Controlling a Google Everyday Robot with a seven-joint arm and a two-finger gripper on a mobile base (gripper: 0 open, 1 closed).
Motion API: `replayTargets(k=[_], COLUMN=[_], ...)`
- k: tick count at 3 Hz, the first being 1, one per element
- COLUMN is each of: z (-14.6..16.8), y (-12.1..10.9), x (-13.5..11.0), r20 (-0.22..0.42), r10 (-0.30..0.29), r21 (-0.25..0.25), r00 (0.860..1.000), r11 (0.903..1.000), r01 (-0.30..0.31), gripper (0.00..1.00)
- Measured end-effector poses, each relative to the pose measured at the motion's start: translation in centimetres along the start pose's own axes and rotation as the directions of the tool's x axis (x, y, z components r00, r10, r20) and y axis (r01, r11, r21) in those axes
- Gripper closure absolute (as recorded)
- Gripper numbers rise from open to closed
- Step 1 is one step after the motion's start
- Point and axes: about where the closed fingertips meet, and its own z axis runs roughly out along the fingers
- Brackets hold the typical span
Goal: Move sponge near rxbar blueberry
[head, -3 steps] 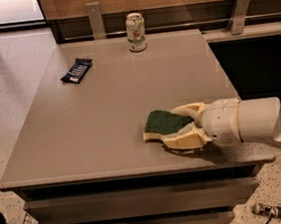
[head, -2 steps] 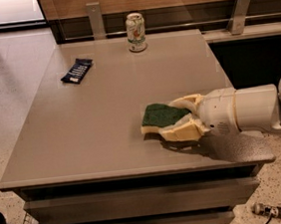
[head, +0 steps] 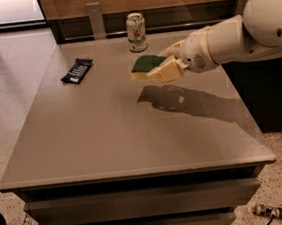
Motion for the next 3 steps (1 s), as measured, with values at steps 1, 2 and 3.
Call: replayTargets(k=[1,2,3], z=[4.8,11.7,18.2], y=[-3.1,-3.7,-4.0], x=[-3.6,-6.9,-8.8], r20=[-0.014,-0.021,0.004], r10=[0.030,0.035,0.025], r21=[-0.004,-0.024,-0.046], r00=[0.999,0.999,1.000], r11=[0.9995,0.9991,0.9986], r01=[-0.030,-0.035,-0.025], gripper=[1.00,1.00,1.00])
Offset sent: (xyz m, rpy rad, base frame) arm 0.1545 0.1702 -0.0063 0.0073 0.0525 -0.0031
